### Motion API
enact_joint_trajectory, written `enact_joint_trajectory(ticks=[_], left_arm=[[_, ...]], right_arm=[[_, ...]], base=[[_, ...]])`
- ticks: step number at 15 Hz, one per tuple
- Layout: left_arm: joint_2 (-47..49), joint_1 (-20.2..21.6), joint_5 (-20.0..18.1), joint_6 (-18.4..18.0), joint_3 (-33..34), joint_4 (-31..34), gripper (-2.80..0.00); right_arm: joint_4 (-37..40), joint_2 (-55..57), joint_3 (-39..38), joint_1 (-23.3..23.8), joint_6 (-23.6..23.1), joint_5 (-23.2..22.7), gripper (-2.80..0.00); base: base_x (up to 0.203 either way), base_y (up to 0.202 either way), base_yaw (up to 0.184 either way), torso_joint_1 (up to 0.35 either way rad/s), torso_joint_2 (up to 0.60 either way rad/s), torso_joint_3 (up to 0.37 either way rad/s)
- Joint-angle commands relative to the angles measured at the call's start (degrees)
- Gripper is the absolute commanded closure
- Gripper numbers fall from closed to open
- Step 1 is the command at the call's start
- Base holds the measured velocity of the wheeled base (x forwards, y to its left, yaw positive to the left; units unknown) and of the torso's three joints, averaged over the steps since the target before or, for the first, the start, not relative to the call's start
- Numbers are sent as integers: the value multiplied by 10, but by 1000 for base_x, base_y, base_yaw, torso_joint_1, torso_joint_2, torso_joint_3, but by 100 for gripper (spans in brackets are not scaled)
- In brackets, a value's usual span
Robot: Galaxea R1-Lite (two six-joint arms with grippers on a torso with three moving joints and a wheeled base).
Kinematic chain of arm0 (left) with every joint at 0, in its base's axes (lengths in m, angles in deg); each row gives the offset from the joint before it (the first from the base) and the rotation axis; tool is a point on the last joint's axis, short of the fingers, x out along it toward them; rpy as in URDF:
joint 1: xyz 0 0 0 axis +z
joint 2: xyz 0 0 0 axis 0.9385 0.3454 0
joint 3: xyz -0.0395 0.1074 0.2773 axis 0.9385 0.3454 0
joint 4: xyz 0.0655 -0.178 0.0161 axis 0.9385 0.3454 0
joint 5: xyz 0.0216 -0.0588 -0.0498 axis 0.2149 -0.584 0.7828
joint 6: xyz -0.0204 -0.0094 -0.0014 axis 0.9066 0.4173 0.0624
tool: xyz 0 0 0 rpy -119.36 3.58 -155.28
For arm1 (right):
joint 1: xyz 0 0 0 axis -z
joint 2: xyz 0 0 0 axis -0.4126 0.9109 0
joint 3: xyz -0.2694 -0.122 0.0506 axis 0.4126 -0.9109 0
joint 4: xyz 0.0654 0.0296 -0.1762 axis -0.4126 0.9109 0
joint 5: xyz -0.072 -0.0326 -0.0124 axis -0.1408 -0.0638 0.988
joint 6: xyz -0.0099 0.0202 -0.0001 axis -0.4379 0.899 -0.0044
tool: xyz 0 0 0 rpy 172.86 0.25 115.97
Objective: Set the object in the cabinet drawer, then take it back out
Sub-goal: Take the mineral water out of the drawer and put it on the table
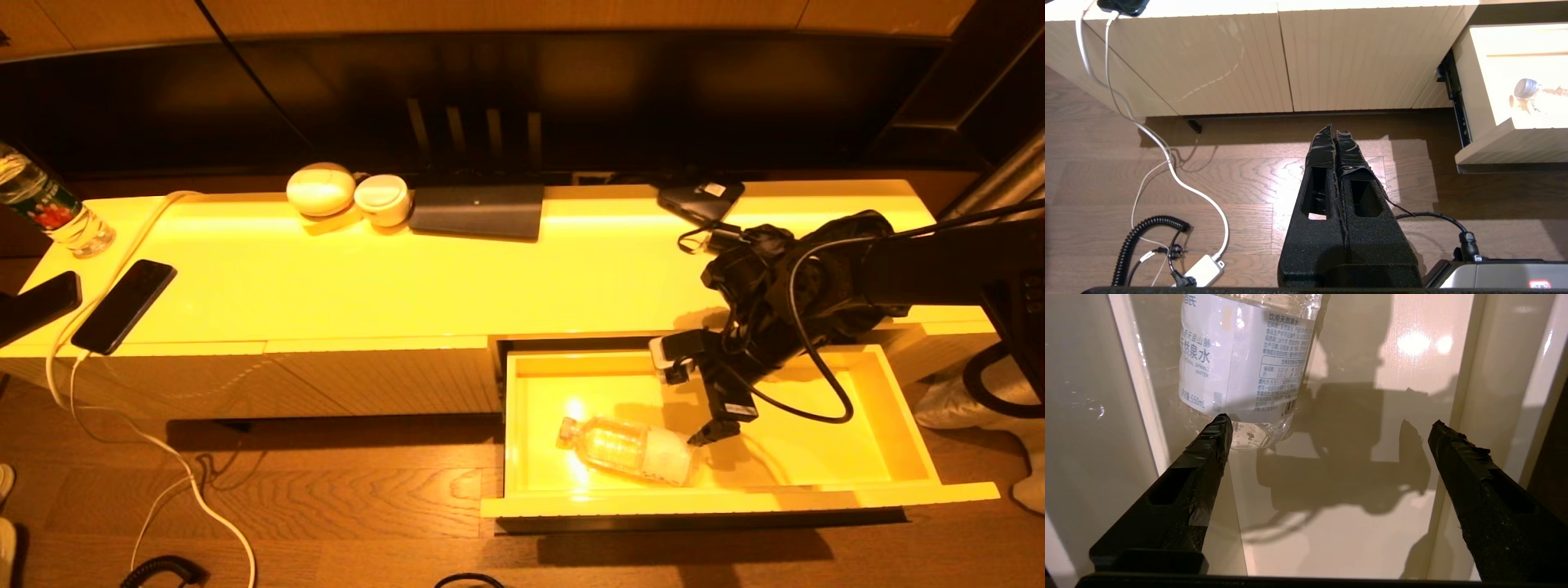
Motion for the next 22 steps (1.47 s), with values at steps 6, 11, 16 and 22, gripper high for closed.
enact_joint_trajectory(ticks=[6, 11, 16, 22], left_arm=[[0, 0, 0, 0, 1, 0, 0], [0, 0, 0, 0, 1, 0, 0], [0, 0, 0, 0, 1, 0, 0], [0, 0, 0, 0, 2, 0, 0]], right_arm=[[1, 23, 11, -11, 29, -1, -280], [0, 30, 21, -20, 40, -3, -280], [0, 30, 36, -25, 59, -14, -280], [1, 39, 58, -33, 78, -16, -280]], base=[[0, 0, 0, 0, 0, 0], [0, 0, 0, 0, 0, 0], [0, 0, 0, 0, 0, 0], [0, 0, 0, 0, 0, 0]])
